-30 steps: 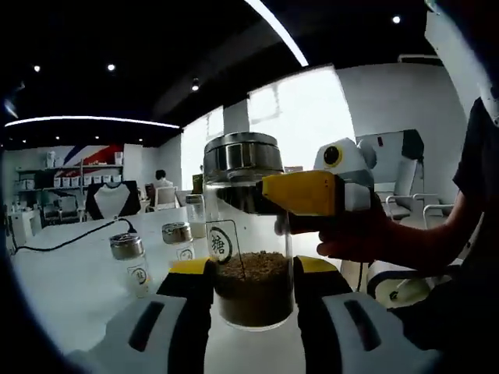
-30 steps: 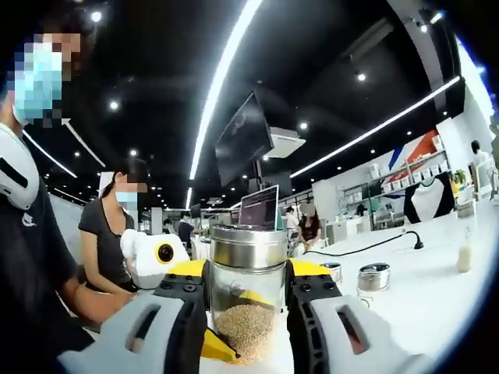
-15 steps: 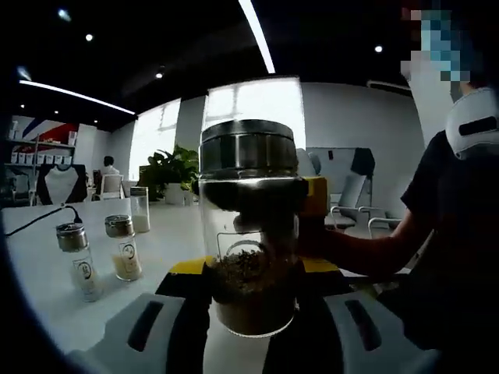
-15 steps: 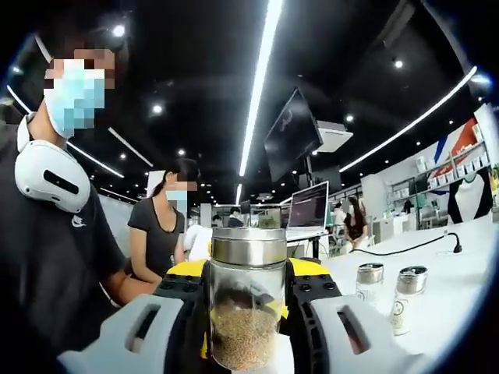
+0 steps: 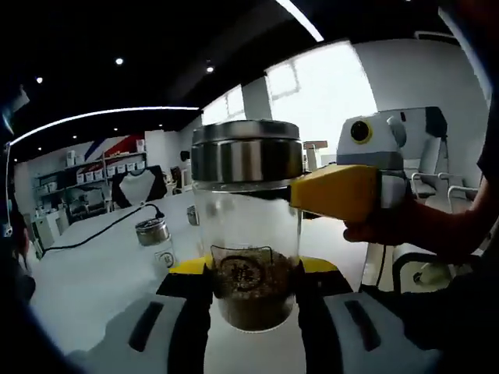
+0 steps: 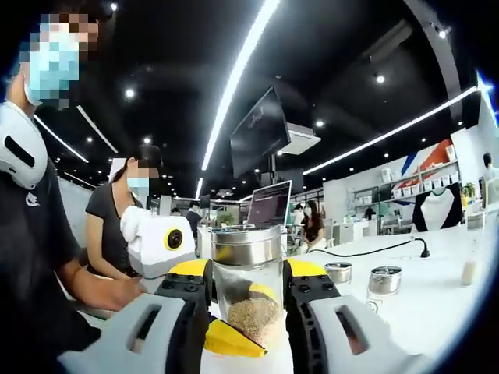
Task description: Rotate the seasoning bottle until the label or dispensing opening points toward the visible target arrow and the bottle remains upright within the marked orientation range
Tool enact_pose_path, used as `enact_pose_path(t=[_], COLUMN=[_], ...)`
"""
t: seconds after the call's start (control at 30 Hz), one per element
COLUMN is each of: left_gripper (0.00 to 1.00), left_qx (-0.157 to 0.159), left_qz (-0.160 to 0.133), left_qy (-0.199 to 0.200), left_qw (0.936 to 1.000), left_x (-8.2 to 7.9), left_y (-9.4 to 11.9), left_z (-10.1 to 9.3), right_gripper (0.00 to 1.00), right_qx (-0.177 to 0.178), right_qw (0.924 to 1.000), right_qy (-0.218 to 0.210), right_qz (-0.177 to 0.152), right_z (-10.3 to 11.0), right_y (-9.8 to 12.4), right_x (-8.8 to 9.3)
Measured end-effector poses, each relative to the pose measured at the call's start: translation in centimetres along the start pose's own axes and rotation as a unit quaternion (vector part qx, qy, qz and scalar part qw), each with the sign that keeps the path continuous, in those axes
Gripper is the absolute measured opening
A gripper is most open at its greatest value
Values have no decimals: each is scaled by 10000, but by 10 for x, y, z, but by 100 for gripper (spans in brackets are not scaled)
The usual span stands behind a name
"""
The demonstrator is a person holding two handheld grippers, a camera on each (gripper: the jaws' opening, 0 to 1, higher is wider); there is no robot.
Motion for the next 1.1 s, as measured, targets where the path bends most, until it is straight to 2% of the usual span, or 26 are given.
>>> enact_pose_path(t=[0.13, 0.27, 0.47, 0.57, 0.67, 0.7, 0.77, 0.97, 1.07, 1.1], left_gripper=[44, 44, 44, 44, 43, 43, 43, 45, 45, 45], left_qx=[-186, -348, -300, 172, 625, 783, 967, 1728, 1966, 2133], left_qz=[-7, -75, -10, -189, -328, -296, -279, -248, -241, -200], left_qy=[39, -15, -3, 192, 356, 457, 558, 1143, 1088, 994], left_qw=[9998, 9994, 9995, 9995, 9969, 9954, 9934, 9780, 9741, 9717], left_x=[1, 0, 4, 0, -5, -4, -4, -4, -7, -9], left_y=[-1, -1, -2, -4, -2, -2, -3, -2, 1, 4], left_z=[1, -1, -3, -8, -14, -16, -19, -33, -37, -39], right_gripper=[34, 35, 36, 36, 36, 36, 36, 36, 36, 36], right_qx=[48, 192, 300, 294, 159, 116, 33, -439, -589, -699], right_qw=[9998, 9996, 9991, 9992, 9988, 9979, 9978, 9958, 9944, 9934], right_qy=[153, 84, 38, -12, -422, -603, -647, -801, -843, -853], right_qz=[117, 164, 287, 288, 177, 186, 161, -102, -235, -327], right_z=[0, -2, -4, -8, -12, -14, -16, -5, -2, 0], right_y=[-4, -4, -6, 0, 6, 10, 13, 19, 20, 22], right_x=[1, 1, 4, 0, -4, -4, -4, -13, -18, -21])
Point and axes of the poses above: the point that each gripper's makers call its tool centre point, and the gripper's own axes: y roughly backward along the fingers, z roughly to its left, x roughly out of its underside, the point moved 4 cm from there along y, roughly backward along the fingers, and after that the axes turned 14 degrees about y, right-handed, at the moved point
